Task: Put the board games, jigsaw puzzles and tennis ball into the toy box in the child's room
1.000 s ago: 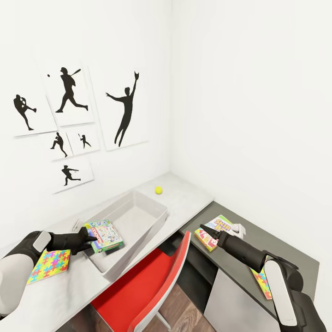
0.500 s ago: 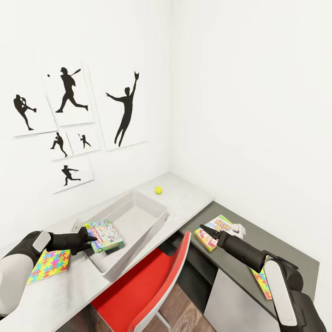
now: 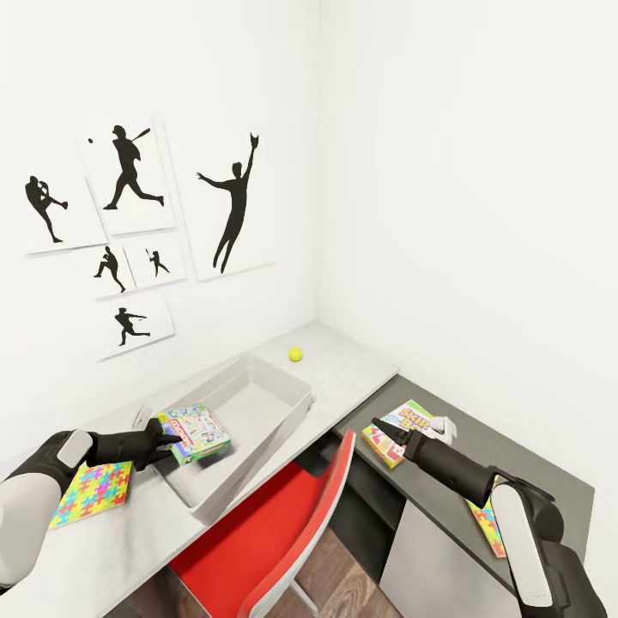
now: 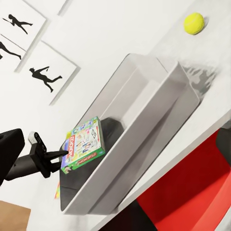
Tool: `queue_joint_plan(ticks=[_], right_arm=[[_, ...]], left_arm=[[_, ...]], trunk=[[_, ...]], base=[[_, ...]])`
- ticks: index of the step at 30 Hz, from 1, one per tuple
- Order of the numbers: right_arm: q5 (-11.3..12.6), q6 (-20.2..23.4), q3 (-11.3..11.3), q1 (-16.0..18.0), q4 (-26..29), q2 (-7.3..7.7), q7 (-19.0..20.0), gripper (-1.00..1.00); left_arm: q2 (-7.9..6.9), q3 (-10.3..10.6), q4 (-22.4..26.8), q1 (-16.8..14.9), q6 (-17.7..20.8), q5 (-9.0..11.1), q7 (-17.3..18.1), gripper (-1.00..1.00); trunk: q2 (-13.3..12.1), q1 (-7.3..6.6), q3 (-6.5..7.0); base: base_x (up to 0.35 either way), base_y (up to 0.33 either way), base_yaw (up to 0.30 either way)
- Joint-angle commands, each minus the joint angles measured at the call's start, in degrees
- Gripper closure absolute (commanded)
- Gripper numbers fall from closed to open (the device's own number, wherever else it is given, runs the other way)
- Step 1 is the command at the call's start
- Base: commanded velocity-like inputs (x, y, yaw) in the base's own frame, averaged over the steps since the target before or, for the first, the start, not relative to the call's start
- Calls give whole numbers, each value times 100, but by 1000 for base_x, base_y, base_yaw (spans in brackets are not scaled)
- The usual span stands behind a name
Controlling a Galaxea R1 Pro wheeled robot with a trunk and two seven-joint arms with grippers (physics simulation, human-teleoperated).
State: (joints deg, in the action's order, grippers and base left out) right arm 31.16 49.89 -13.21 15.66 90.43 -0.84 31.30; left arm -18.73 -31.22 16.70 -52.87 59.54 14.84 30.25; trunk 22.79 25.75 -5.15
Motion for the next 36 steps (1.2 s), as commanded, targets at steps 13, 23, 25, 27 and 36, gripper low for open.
queue_joint_plan(ticks=[13, 23, 25, 27, 36], right_arm=[[-14, 39, -22, 7, -6, -6, 26, -100], [-13, 39, -24, 7, -7, -4, 26, -100], [-14, 39, -24, 7, -7, -4, 26, -100], [-14, 39, -24, 7, -7, -4, 26, -100], [-14, 38, -23, 7, -8, -6, 26, -100]], left_arm=[[1, -33, 0, -12, 40, -15, 37, -100], [-4, -33, 8, -13, 46, -16, 68, -100], [-10, -36, 8, -12, 46, -16, 69, -100], [-19, -40, 8, -11, 46, -16, 76, -100], [-43, -17, 13, -10, 46, -26, 764, -100]], trunk=[[13, 4, -13], [13, 4, -13], [13, 4, -13], [13, 4, -13], [13, 4, -13]], base=[[0, 0, 0], [0, 0, 0], [0, 0, 0], [0, 0, 0], [0, 0, 0]])
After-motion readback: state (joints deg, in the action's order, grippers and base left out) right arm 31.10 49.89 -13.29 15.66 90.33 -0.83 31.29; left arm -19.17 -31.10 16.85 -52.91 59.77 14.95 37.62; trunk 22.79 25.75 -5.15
